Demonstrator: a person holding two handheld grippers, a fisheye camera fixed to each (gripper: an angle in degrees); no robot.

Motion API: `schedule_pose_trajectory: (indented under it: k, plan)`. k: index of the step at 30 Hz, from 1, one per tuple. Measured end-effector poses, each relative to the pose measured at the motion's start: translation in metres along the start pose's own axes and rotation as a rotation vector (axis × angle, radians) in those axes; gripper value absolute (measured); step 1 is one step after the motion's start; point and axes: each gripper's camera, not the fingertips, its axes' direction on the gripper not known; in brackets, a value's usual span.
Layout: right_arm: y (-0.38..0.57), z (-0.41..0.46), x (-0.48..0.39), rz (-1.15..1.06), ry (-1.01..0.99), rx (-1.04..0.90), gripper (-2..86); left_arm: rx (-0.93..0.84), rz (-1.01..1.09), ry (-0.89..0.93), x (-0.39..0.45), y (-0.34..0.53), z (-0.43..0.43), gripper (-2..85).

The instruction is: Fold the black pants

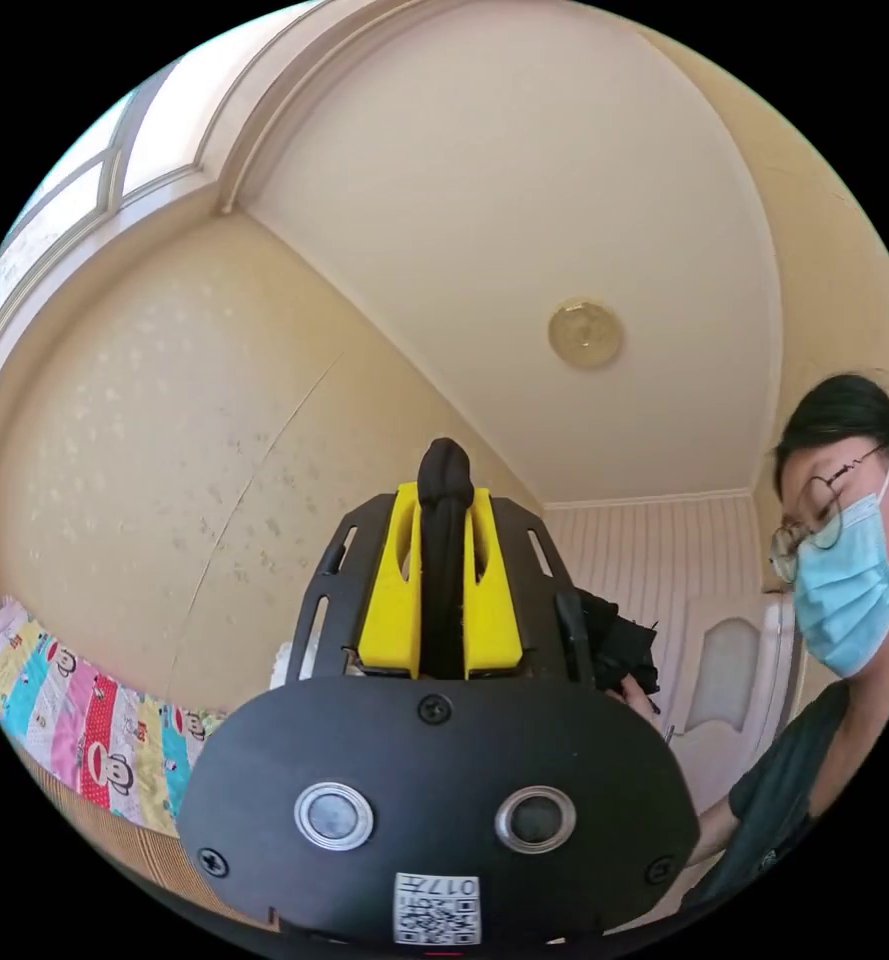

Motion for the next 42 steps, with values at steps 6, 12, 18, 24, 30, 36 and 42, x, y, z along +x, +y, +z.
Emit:
schedule_pose_trajectory:
  k: [6, 12, 18, 24, 30, 36, 42]
  plan:
    - [-0.073, 0.171, 0.234, 0.141, 0.293, -0.21, 6.9, -0.417, -0.434, -0.182, -0.317, 0.036, 0.21, 8.7]
    - [0.065, 0.26, 0.361, 0.399, 0.291, -0.469, 7.0, -0.851, -0.384, -0.482, -0.464, 0.191, 0.149, 9.1]
    - [0.271, 0.365, 0.363, 0.559, 0.113, -0.995, 7.3, -1.312, -0.716, -0.706, -0.554, 0.382, -0.026, 10.3]
    - [0.363, 0.405, 0.31, 0.575, 0.19, -1.276, 8.0, -1.594, -0.642, -0.864, -0.569, 0.423, -0.097, 13.0]
    - [0.389, 0.383, 0.258, 0.409, 0.377, -1.407, 4.1, -1.645, -0.556, -0.91, -0.562, 0.417, -0.113, 11.0]
    - [0.368, 0.354, 0.287, 0.674, 0.481, -1.507, 2.5, -1.735, -0.662, -0.775, -0.565, 0.397, -0.126, 4.4]
    - [0.29, 0.355, 0.264, 0.729, 0.233, -1.057, 1.6, -1.698, -0.71, -0.711, -0.582, 0.352, -0.134, 4.2]
